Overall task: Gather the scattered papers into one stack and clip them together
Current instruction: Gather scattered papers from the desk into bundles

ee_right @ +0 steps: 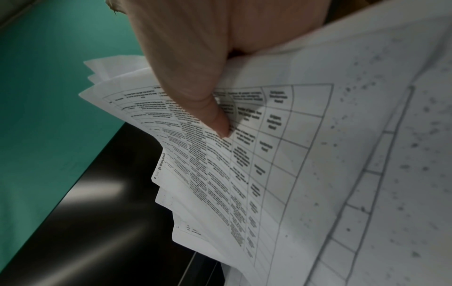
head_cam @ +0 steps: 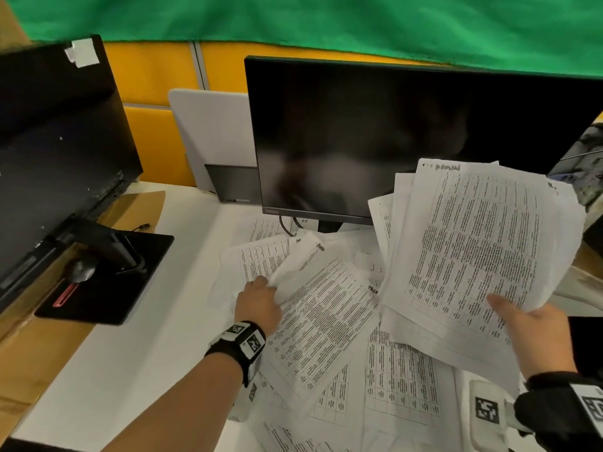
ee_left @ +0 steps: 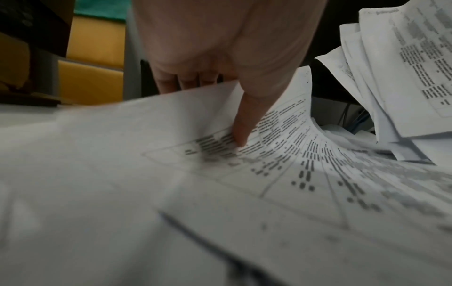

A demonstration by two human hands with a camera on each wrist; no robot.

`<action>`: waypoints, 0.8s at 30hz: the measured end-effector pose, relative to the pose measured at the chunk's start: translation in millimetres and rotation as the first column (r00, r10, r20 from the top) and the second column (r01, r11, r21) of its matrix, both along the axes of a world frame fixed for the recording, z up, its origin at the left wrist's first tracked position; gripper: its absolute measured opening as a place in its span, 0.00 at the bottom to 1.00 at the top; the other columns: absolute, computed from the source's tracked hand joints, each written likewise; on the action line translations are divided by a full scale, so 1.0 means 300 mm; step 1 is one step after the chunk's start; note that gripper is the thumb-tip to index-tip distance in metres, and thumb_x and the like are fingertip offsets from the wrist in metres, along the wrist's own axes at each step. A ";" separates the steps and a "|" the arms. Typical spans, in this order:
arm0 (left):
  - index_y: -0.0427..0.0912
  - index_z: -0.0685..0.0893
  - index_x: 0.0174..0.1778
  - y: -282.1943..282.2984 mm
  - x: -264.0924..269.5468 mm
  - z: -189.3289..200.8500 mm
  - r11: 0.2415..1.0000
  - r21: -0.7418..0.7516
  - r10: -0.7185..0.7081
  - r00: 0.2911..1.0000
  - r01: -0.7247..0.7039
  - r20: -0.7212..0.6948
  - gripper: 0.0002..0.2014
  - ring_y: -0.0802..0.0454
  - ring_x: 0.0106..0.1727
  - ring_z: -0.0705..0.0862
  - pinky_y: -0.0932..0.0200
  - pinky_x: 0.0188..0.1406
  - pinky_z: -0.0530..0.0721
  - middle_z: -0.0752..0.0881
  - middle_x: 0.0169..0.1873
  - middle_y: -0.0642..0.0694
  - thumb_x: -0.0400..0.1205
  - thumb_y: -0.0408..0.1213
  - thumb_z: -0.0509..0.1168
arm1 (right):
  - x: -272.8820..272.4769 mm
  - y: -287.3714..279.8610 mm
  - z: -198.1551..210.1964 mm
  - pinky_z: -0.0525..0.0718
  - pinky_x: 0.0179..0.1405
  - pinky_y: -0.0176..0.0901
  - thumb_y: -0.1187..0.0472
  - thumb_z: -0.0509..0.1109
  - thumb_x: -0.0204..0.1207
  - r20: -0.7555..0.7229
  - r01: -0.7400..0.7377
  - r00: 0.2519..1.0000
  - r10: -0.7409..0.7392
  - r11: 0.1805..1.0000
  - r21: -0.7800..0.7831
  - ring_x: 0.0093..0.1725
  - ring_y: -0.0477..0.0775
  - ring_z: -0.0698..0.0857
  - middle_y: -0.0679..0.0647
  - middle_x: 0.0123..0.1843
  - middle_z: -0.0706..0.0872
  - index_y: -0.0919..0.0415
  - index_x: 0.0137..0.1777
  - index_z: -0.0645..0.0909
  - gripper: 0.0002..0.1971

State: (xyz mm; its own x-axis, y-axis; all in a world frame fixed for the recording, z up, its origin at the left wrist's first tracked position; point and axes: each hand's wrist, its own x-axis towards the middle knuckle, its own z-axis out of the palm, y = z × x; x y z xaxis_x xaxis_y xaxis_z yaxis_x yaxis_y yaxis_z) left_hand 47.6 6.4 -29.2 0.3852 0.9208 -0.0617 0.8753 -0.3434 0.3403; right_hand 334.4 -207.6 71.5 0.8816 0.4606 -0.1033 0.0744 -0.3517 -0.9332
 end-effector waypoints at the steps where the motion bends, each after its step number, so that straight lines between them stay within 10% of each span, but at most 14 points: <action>1: 0.34 0.83 0.54 0.002 -0.011 0.011 0.999 -0.024 -0.019 0.997 0.021 0.076 0.11 0.48 0.48 0.78 0.61 0.47 0.79 0.76 0.51 0.47 0.78 0.31 0.60 | 0.004 -0.002 0.004 0.77 0.64 0.62 0.64 0.68 0.78 0.006 0.005 1.000 -0.005 1.000 -0.002 0.67 0.69 0.80 0.64 0.68 0.82 0.66 0.71 0.75 0.21; 11: 0.42 0.87 0.42 0.001 -0.192 0.354 0.977 -0.182 0.029 0.787 0.107 0.617 0.07 0.66 0.36 0.84 0.73 0.35 0.80 0.87 0.38 0.49 0.78 0.26 0.68 | 0.036 -0.045 0.048 0.77 0.58 0.57 0.65 0.68 0.78 0.039 0.002 0.999 0.000 0.999 -0.048 0.60 0.66 0.81 0.67 0.66 0.82 0.69 0.69 0.76 0.20; 14: 0.44 0.86 0.41 0.020 -0.242 0.445 0.962 -0.266 0.151 0.697 0.059 0.701 0.06 0.51 0.42 0.87 0.61 0.40 0.82 0.89 0.39 0.47 0.77 0.28 0.69 | 0.030 -0.043 0.054 0.77 0.55 0.53 0.64 0.69 0.78 0.026 -0.042 0.999 0.044 0.997 -0.063 0.54 0.59 0.79 0.66 0.65 0.83 0.68 0.69 0.77 0.20; 19: 0.50 0.84 0.50 0.073 -0.254 0.444 0.968 -0.250 0.184 0.770 -0.033 0.611 0.07 0.54 0.47 0.87 0.61 0.40 0.81 0.88 0.44 0.53 0.79 0.34 0.68 | 0.002 -0.031 0.054 0.79 0.56 0.53 0.65 0.69 0.77 0.053 -0.096 0.994 0.100 0.993 -0.068 0.53 0.60 0.81 0.65 0.63 0.85 0.68 0.68 0.80 0.19; 24: 0.48 0.86 0.57 0.074 -0.224 0.397 0.989 -0.131 0.132 0.833 -0.072 0.537 0.12 0.47 0.57 0.86 0.48 0.62 0.83 0.88 0.54 0.46 0.78 0.37 0.69 | -0.037 -0.012 0.045 0.78 0.54 0.48 0.66 0.68 0.78 0.006 -0.160 0.987 0.160 0.986 -0.048 0.53 0.58 0.81 0.64 0.64 0.85 0.66 0.70 0.78 0.20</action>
